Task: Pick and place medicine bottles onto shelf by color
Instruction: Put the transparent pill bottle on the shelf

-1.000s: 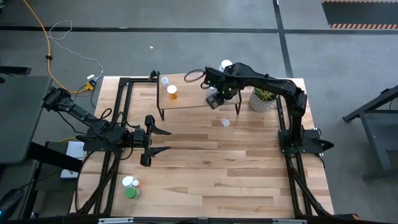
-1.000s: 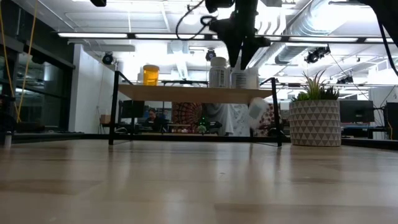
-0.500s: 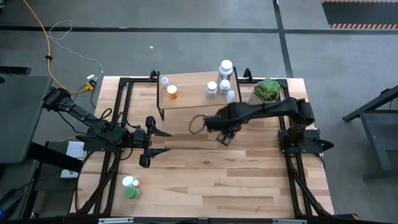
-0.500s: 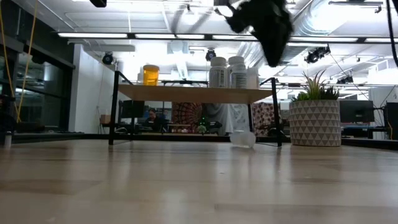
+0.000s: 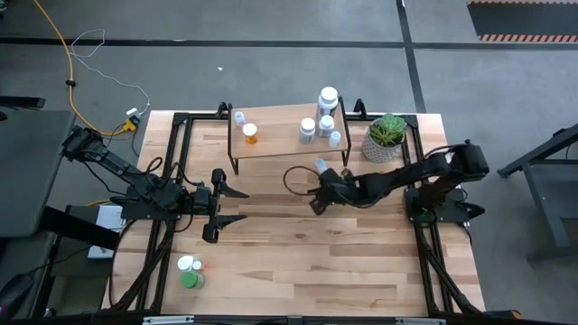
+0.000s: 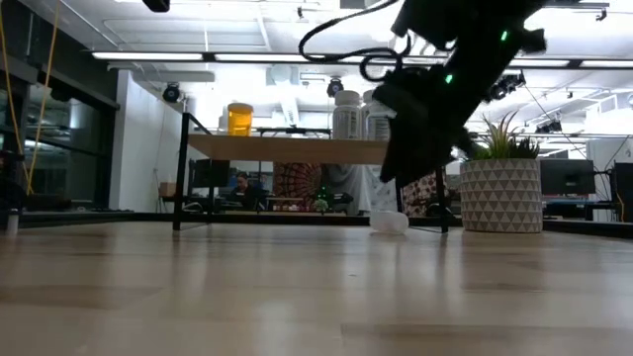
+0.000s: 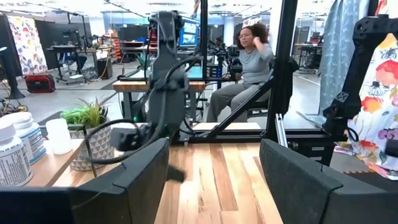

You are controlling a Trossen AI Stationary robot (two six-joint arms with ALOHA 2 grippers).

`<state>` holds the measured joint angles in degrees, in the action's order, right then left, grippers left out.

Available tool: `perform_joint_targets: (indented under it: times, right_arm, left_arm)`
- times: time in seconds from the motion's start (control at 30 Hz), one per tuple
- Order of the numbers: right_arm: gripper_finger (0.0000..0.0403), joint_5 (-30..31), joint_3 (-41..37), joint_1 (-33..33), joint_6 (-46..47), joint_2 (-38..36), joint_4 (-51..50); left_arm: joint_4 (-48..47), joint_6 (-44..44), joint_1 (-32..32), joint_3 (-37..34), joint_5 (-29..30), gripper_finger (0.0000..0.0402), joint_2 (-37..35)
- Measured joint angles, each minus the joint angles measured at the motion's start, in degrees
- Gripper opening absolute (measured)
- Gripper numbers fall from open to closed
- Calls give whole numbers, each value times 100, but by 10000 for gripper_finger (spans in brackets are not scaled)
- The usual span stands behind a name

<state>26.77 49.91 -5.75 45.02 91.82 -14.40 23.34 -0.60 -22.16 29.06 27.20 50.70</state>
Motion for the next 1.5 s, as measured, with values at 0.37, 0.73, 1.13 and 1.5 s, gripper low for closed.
perform_joint_targets:
  times: [0.37, 0.73, 1.13, 1.5]
  right_arm:
    - [167, 1234, -136, 481, 258, 648, 270]
    - [167, 1625, -134, 909, 253, 796, 136]
    - [167, 874, -134, 1010, 115, 919, 269]
    - [162, 522, -134, 1011, 148, 919, 267]
  left_arm:
    - [-49, -2, 0, 0, 0, 243, 0]
    - [-97, 39, 0, 0, 46, 243, 0]
    - [-123, 42, 0, 0, 44, 243, 0]
    - [-123, 42, -1, 0, 44, 243, 0]
